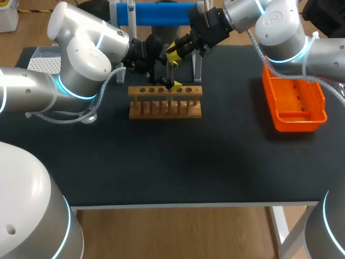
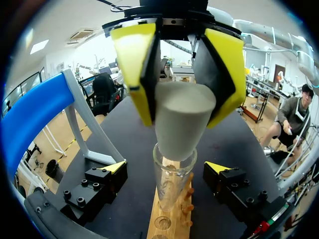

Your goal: Invert the test tube, pick up the pipette, mount the tip to pipette, aspirate from beaker and dispense into the tube, eject the tip, return the pipette, and cap with the stopper.

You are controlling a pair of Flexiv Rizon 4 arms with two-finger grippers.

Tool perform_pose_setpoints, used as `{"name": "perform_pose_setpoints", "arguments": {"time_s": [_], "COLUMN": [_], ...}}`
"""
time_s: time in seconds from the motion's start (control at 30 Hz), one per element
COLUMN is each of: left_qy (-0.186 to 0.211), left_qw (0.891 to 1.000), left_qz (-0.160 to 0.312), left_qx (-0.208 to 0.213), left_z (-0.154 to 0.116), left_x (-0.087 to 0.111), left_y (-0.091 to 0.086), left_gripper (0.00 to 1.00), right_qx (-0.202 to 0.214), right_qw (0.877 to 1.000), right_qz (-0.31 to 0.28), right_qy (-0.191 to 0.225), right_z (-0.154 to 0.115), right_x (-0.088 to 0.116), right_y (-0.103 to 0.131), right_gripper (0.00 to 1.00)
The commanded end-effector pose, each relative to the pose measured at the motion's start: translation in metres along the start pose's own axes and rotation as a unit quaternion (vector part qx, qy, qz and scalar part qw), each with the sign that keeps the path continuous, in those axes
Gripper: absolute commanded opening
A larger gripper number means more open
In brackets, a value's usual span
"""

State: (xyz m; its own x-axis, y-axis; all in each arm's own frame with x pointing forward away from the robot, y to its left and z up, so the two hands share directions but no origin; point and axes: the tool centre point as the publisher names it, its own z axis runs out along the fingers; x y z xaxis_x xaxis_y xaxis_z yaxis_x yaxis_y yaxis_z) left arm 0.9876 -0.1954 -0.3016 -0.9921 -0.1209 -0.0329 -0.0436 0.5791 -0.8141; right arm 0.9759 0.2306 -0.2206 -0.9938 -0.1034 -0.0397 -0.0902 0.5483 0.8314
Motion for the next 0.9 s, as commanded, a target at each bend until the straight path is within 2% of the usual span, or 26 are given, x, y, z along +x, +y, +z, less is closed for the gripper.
{"name": "perform_pose_setpoints", "arguments": {"time_s": [0.03, 0.9], "left_qy": [0.001, 0.001], "left_qw": [1.000, 1.000], "left_qz": [0.000, 0.000], "left_qx": [-0.001, -0.001], "left_z": [0.0003, 0.0003], "left_x": [-0.0010, -0.0010], "left_y": [-0.0002, -0.0002], "left_gripper": [1.00, 1.00], "right_qx": [0.001, 0.007], "right_qw": [1.000, 1.000], "right_qz": [0.000, 0.003], "right_qy": [0.000, 0.007], "right_z": [0.0007, 0.0040], "right_x": [0.0004, 0.0045], "right_y": [-0.0013, -0.0061], "right_gripper": [0.00, 0.00]}}
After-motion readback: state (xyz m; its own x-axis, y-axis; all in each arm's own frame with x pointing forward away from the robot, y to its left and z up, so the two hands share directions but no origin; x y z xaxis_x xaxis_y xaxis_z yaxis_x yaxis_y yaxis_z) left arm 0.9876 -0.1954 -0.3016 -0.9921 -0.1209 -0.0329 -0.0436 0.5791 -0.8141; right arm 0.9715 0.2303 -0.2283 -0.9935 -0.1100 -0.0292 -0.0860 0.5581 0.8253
